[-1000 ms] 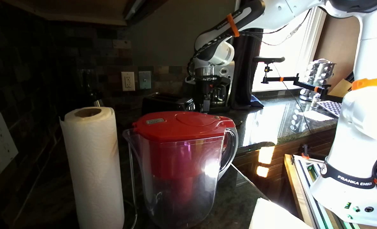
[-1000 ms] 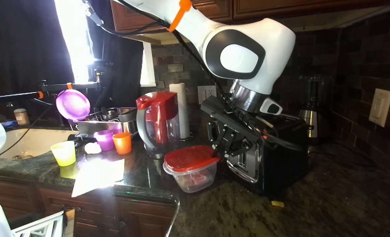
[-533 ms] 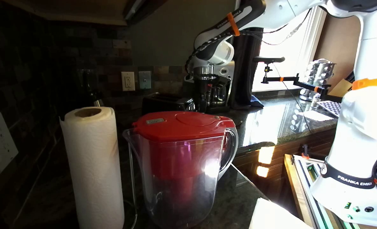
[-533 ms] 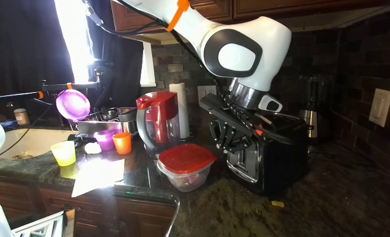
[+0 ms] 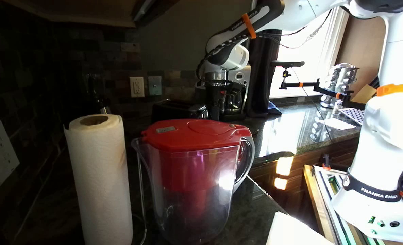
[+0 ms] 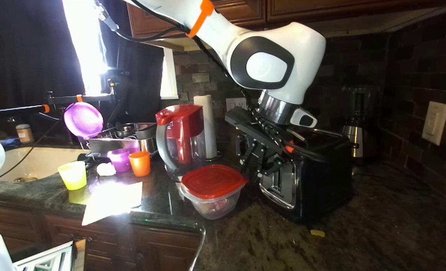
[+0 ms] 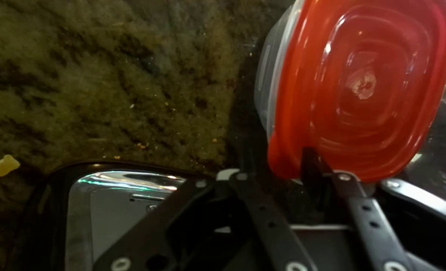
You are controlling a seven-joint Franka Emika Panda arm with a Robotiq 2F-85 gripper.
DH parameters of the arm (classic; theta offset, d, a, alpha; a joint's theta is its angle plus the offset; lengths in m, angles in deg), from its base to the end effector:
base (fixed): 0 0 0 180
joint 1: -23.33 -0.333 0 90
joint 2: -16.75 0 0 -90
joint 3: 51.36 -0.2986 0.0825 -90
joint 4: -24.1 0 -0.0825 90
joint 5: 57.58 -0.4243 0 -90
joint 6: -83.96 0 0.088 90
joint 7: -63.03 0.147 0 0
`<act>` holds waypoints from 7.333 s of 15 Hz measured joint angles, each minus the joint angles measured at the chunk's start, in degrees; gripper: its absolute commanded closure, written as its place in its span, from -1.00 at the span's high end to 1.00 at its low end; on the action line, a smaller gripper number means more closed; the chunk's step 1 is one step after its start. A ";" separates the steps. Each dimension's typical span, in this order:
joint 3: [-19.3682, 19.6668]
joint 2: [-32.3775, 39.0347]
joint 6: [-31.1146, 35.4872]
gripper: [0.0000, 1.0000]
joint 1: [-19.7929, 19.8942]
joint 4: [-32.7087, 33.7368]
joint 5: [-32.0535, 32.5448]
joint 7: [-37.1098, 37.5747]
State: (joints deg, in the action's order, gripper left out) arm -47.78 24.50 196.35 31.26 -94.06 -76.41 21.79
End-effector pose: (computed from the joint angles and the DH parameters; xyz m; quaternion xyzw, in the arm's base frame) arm 0.5636 -0.0812 0.2765 -0.9680 -0.1743 0.0420 0.1757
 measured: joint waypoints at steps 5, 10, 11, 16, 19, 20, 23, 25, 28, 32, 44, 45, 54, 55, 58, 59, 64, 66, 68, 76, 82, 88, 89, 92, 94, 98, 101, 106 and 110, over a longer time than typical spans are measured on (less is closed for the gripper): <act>-0.83 0.01 0.00 1.00 -0.70 -1.56 0.25 -2.40; -1.21 0.03 0.00 0.81 -1.09 -2.67 0.59 -7.18; -1.23 0.03 0.02 0.73 -1.09 -2.71 0.59 -8.04; -1.51 -0.01 2.79 -0.12 -1.25 -3.64 0.53 -11.04; -1.91 -0.02 5.78 -0.54 -1.31 -4.44 0.33 -11.75; -2.02 -0.10 6.61 -0.53 -1.32 -4.67 0.18 -11.87; -2.28 -0.82 8.11 -0.71 -1.33 -5.04 -0.18 -12.09; -2.41 -1.01 9.16 -0.91 -1.38 -5.44 -0.26 -12.41; -2.50 -1.48 10.10 -0.90 -1.52 -6.00 -0.34 -12.83; -2.54 -2.68 11.01 -0.90 -1.69 -6.89 -0.48 -13.02; -1.41 -7.46 14.66 -0.90 -2.66 -10.46 6.57 9.95; -0.86 -7.98 14.78 -0.90 -2.49 -11.18 7.39 12.62; 3.62 -10.13 14.79 -0.90 -0.20 -16.26 10.62 29.41; 3.90 -10.15 14.79 -0.86 0.00 -16.48 10.62 30.50; 4.31 -10.39 14.79 -0.14 0.33 -16.72 10.62 32.34; 4.41 -10.40 14.80 -0.18 0.38 -16.82 10.62 32.43; 4.51 -10.41 15.01 -0.98 0.45 -17.04 10.64 32.44; 4.51 -10.51 15.69 -0.15 0.43 -17.03 10.69 32.35; 4.51 -10.56 16.77 0.00 0.42 -17.10 10.80 32.03; 4.32 -10.57 18.15 -1.00 0.23 -17.18 10.83 29.22; 4.00 -10.77 18.26 -0.96 0.00 -17.20 11.11 28.45; 3.74 -11.64 18.26 -0.96 -0.57 -17.55 11.34 28.43; 3.72 -12.00 18.19 -0.96 -0.69 -17.68 11.33 28.35; 3.69 -13.74 17.93 -0.96 -1.11 -18.42 11.25 27.81; 3.69 -14.94 17.45 -0.96 -1.25 -18.80 11.14 27.35; 3.72 -16.10 15.98 -0.96 -1.27 -18.85 11.14 27.38; 3.76 -15.69 15.45 -0.96 -1.27 -18.85 10.85 27.37; 3.95 -14.87 14.45 -0.04 -1.27 -18.85 10.15 25.03; 5.66 -15.30 14.31 0.54 -1.22 -18.85 7.94 15.32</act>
State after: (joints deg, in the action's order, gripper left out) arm -42.13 9.20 210.66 30.04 -112.90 -68.47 37.11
